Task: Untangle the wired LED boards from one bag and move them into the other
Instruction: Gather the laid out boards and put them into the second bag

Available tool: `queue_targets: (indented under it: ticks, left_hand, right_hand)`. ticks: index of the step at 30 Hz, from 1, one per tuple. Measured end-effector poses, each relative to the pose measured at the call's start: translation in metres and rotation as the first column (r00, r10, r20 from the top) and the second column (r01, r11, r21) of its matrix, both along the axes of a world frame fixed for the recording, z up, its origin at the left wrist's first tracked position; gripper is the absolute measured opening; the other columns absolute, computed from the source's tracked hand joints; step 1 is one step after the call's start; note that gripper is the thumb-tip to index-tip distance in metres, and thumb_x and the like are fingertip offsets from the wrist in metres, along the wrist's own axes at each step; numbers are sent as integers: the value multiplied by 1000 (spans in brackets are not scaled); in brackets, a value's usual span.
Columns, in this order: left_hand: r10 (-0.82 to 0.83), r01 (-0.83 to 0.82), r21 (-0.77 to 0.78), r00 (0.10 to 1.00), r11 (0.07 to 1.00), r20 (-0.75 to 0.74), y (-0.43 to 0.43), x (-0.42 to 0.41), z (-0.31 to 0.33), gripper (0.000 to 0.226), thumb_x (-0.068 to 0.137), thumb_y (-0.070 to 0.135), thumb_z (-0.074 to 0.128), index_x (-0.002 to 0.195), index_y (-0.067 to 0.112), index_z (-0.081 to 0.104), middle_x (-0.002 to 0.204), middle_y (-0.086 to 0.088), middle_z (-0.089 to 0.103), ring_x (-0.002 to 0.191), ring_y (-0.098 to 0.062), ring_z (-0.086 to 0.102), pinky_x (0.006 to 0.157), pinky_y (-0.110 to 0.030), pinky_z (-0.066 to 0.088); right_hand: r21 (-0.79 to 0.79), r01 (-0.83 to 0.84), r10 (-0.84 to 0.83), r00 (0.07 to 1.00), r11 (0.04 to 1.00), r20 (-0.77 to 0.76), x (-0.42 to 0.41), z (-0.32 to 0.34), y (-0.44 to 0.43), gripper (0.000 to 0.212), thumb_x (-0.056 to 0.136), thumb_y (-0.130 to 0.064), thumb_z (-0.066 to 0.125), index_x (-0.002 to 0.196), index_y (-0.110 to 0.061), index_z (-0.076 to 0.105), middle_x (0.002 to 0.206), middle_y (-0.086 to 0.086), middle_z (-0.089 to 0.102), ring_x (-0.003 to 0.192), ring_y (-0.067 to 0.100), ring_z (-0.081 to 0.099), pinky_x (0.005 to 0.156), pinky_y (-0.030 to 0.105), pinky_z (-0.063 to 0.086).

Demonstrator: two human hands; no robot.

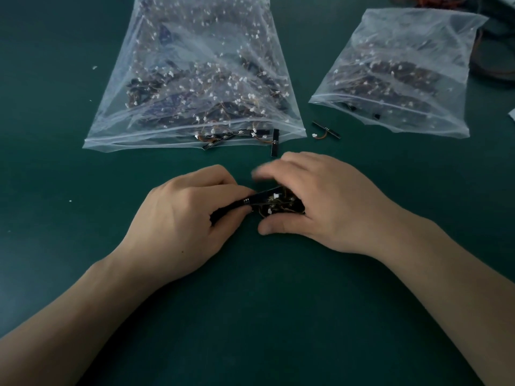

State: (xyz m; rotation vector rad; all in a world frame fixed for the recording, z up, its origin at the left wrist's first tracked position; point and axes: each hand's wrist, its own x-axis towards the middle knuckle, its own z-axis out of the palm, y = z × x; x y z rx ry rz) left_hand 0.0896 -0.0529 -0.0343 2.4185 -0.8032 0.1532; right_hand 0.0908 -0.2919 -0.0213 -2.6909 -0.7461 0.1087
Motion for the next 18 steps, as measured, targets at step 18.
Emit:
queue_targets:
  ticks: [18]
  left_hand:
    - [61,-64,-77,998,995,-30,-1,1,2,43,96,56,56,134,35,58,99,35,58,71,-16,56,57,-31,48]
  right_hand:
    - [-48,23,-14,984,999,178,-5,-3,2,28,103,-39,39,106,-20,60,89,-10,56,76,17,54,58,36,42]
